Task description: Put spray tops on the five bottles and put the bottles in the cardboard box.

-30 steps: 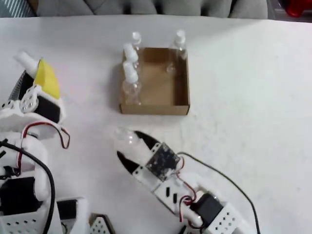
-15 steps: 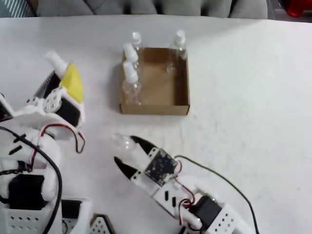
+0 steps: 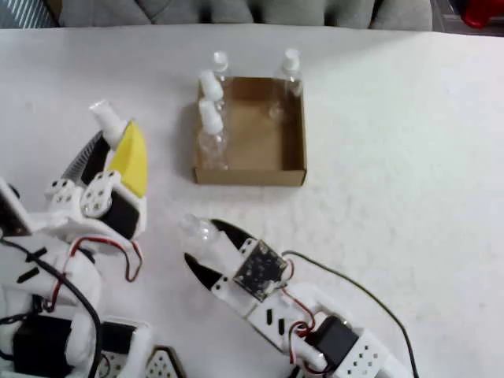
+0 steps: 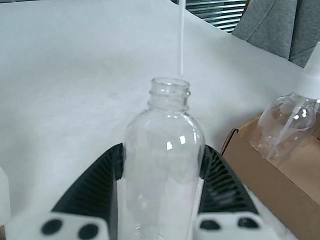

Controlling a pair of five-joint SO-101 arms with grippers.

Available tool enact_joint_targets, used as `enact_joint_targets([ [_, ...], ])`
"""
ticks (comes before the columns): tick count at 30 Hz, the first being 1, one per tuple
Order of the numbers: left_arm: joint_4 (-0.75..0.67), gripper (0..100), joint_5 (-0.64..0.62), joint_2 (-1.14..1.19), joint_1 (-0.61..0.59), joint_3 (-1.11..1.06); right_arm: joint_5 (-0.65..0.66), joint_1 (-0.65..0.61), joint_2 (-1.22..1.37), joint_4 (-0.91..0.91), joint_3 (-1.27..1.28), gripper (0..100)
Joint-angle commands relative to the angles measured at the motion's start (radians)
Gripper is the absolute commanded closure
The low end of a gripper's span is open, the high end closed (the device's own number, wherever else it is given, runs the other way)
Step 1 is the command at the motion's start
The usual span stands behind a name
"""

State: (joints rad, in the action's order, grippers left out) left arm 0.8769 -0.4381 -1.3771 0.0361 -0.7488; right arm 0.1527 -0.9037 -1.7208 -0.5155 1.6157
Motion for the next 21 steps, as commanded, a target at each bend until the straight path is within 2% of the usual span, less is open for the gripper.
enact_joint_targets([
  [1, -0.02, 98, 0.014, -0.004, 0.015, 0.008, 0.002, -0.001, -0.013, -0.005, -0.008, 98.2],
  [5, 0.003, 98, 0.072, -0.007, 0.016, 0.008, 0.002, -0.001, -0.013, -0.012, -0.008, 98.2],
  [13, 0.003, 98, 0.071, -0.007, 0.022, -0.023, 0.002, 0.007, -0.013, -0.012, -0.008, 98.2],
  [21, 0.009, 98, 0.071, -0.007, 0.134, -0.054, 0.002, 0.036, -0.013, -0.007, -0.012, 98.2],
])
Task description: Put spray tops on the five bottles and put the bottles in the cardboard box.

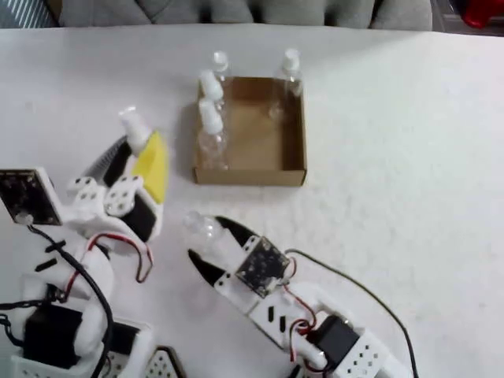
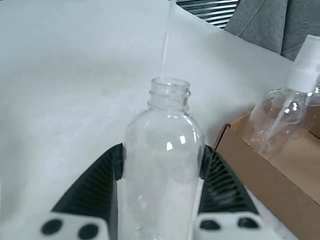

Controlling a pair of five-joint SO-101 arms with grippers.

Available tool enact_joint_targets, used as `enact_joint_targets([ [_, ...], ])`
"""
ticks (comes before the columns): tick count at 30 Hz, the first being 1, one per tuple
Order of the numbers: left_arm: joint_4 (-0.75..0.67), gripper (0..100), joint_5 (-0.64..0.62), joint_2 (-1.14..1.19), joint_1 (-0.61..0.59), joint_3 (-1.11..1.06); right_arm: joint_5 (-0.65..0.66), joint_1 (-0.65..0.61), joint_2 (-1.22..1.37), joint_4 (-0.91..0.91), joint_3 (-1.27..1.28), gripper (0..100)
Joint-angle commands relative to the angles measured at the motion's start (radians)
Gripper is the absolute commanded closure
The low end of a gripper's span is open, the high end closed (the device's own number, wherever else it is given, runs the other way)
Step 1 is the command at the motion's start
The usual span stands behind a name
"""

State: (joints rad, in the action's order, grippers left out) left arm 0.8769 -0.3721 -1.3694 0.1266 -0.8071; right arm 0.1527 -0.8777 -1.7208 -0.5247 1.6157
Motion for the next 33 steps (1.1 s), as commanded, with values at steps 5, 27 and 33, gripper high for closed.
enact_joint_targets([
  [5, 0.009, 98, 0.005, -0.015, 0.045, -0.009, 0.002, 0.01, -0.013, 0.001, -0.012, 98.2],
  [27, 0.015, 98, 0.298, -0.016, 0.266, -0.112, -0.005, 0.076, -0.013, 0.005, -0.014, 98.2],
  [33, 0.017, 97, 0.304, -0.016, 0.266, -0.112, -0.005, 0.076, -0.013, 0.005, -0.014, 98.2],
])
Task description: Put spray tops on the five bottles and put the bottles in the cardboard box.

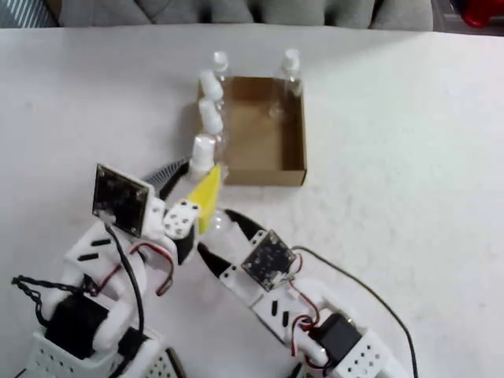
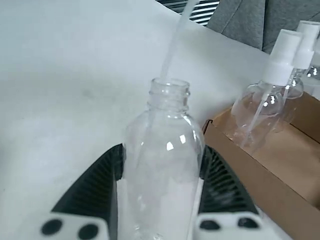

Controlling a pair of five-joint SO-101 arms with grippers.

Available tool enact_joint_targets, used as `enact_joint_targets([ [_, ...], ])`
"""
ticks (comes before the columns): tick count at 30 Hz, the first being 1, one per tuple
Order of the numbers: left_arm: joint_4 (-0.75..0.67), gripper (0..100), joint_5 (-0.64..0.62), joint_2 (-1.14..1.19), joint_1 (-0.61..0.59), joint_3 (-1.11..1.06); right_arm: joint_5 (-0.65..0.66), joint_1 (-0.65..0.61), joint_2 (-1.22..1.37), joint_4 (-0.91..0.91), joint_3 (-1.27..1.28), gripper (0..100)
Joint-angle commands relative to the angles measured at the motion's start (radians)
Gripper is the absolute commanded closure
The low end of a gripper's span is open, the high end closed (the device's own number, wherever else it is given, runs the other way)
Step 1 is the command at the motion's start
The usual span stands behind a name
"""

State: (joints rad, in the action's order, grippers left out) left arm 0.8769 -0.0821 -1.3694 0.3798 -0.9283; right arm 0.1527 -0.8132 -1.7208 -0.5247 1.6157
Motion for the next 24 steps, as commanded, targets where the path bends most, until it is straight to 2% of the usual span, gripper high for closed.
enact_joint_targets([
  [1, 0.017, 97, 0.014, -0.016, 0.013, 0.009, -0.005, 0.012, -0.013, 0.005, -0.014, 98.2],
  [4, 0.023, 90, 0.011, -0.016, 0.013, 0.009, -0.006, 0.012, -0.013, 0.005, -0.014, 98.2],
  [10, 0.015, 76, -0.081, -0.016, 0.008, -0.032, -0.006, 0.025, -0.013, 0.004, -0.014, 98.2],
  [19, 0.015, 73, -0.084, -0.031, 0.004, -0.025, -0.006, 0.065, -0.015, 0.007, -0.014, 98.2],
  [24, 0.025, 73, -0.086, -0.202, 0.002, -0.04, -0.006, 0.068, -0.015, 0.007, -0.015, 98.2],
])
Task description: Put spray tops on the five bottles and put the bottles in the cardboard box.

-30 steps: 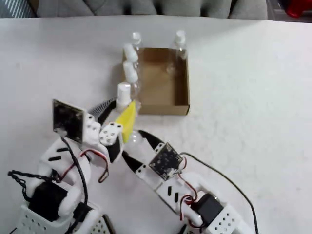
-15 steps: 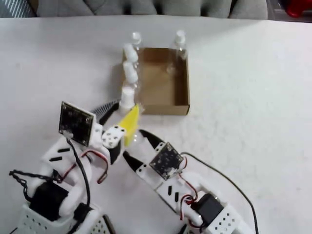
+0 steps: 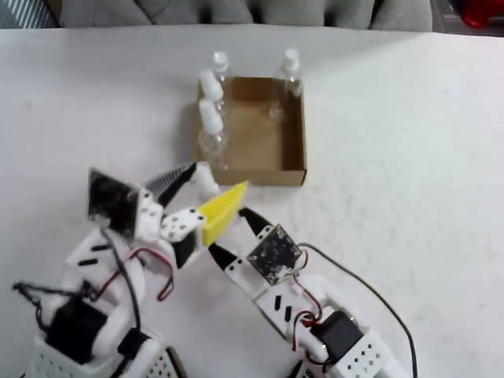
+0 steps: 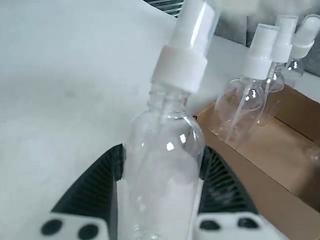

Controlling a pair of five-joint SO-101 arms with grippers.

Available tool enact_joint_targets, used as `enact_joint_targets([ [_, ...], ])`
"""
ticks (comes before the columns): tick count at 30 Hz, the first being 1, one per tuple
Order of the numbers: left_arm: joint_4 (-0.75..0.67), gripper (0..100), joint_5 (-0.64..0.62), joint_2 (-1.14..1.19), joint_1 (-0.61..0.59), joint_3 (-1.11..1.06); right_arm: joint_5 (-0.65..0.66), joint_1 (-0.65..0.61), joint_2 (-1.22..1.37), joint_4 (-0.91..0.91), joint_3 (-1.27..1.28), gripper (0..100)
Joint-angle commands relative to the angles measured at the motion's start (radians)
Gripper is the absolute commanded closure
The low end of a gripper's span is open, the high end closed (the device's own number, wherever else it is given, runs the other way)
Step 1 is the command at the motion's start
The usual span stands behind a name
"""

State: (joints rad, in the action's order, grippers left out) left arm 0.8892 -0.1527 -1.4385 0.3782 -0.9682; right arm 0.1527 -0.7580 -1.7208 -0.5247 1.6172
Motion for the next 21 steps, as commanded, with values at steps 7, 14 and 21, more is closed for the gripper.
enact_joint_targets([
  [7, 0.003, 74, -0.017, -0.363, -0.101, -0.035, -0.018, 0.157, -0.013, 0.028, -0.063, 98.2],
  [14, -0.018, 74, -0.018, -0.248, -0.117, -0.023, -0.104, 0.26, -0.004, 0.022, -0.157, 98.3],
  [21, -0.025, 99, -0.018, -0.124, -0.025, 0.003, -0.106, 0.4, -0.002, 0.022, -0.247, 98.3],
])
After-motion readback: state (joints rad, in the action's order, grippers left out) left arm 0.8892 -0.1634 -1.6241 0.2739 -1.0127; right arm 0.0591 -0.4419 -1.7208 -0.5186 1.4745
